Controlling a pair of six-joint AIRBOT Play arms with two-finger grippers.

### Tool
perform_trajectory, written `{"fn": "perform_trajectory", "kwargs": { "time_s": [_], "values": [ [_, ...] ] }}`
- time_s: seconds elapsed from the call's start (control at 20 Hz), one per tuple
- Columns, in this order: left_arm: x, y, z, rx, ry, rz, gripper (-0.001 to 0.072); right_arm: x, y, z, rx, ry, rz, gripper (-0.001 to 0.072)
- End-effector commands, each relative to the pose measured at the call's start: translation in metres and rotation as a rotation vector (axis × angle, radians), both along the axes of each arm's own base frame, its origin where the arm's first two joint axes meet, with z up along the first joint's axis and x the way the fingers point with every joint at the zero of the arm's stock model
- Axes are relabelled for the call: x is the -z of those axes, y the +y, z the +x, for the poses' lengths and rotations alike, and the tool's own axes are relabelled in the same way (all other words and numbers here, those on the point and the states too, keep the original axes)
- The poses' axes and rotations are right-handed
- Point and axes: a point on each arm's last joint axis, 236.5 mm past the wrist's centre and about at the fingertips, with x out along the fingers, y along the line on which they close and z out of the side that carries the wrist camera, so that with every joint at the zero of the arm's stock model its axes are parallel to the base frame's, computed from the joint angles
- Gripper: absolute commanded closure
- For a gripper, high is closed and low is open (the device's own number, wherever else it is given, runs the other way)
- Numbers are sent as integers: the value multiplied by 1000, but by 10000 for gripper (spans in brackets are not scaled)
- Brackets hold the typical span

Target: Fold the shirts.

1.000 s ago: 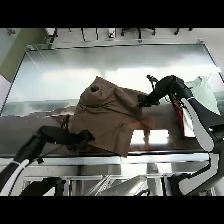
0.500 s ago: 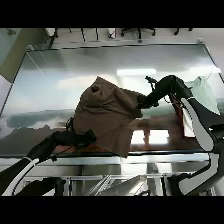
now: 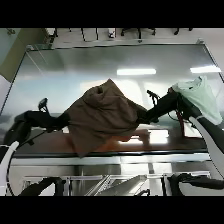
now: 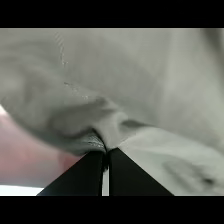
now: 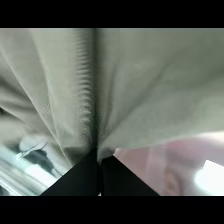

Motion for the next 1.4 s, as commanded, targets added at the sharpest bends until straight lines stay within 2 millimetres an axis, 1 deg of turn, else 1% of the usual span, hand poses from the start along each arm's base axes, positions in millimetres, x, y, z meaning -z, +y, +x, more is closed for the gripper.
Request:
{"fn": "perform_trajectory", "kwargs": {
  "time_s": [0.0, 0.05, 0.1, 0.15, 0.25, 0.3, 0.35, 0.4, 0.45, 0.5, 0.55, 0.6, 0.65, 0.7, 0.75, 0.8, 0.85, 0.9, 0.95, 1.05, 1.15, 1.25, 1.3, 1.35],
  "values": [
    [-33, 59, 6, -24, -39, 57, 694, 9, 13, -37, 37, -49, 11, 654],
    [-33, 63, 6, -33, -24, 53, 694, 8, 17, -45, 5, -33, 17, 496],
    [-31, 66, 5, -27, -9, 52, 693, 5, 18, -50, -25, -23, 26, 275],
    [-29, 67, 5, -11, 3, 53, 693, -1, 16, -51, -48, -25, 32, 250],
    [-22, 67, 6, 2, 26, 48, 694, -19, 9, -49, -75, -29, 55, 249],
    [-20, 68, 6, 8, 39, 49, 693, -31, 1, -44, -85, -49, 61, 248],
    [-19, 68, 7, 29, 43, 52, 694, -40, -10, -38, -91, -74, 54, 247],
    [-19, 69, 10, 47, 44, 53, 694, -44, -29, -32, -96, -105, 18, 247],
    [-21, 69, 13, 57, 49, 52, 694, -40, -51, -27, -91, -124, -40, 238],
    [-22, 69, 17, 60, 51, 50, 693, -30, -77, -21, -69, -130, -113, 76],
    [-23, 70, 21, 62, 51, 48, 693, -20, -96, -17, -49, -125, -164, 4],
    [-23, 70, 24, 63, 56, 45, 693, -9, -108, -12, -23, -105, -181, 5],
    [-23, 70, 24, 66, 65, 42, 693, 2, -113, -10, -3, -77, -180, 5],
    [-22, 70, 24, 71, 76, 39, 693, 15, -116, -9, -10, -56, -179, 6],
    [-21, 70, 24, 73, 84, 36, 693, 27, -115, -9, -22, -36, -169, 8],
    [-20, 70, 25, 75, 86, 36, 694, 35, -109, -9, -30, -20, -140, 9],
    [-20, 70, 25, 81, 85, 37, 694, 39, -97, -7, -37, -14, -80, 10],
    [-20, 70, 25, 82, 83, 38, 693, 39, -84, -3, -34, -19, -11, 10],
    [-20, 70, 26, 82, 82, 38, 693, 39, -75, 2, -25, -26, 35, 11],
    [-20, 70, 26, 83, 82, 39, 693, 47, -72, 9, 4, -26, 51, 11],
    [-20, 70, 26, 88, 80, 38, 693, 53, -70, 5, -1, -1, 56, 12],
    [-20, 70, 25, 88, 81, 37, 693, 54, -62, -3, -28, 26, 70, 21],
    [-20, 70, 25, 89, 81, 37, 693, 53, -57, -8, -53, 35, 76, 180],
    [-20, 68, 25, 88, 82, 31, 694, 50, -48, -15, -102, 35, 95, 381]
  ]
}}
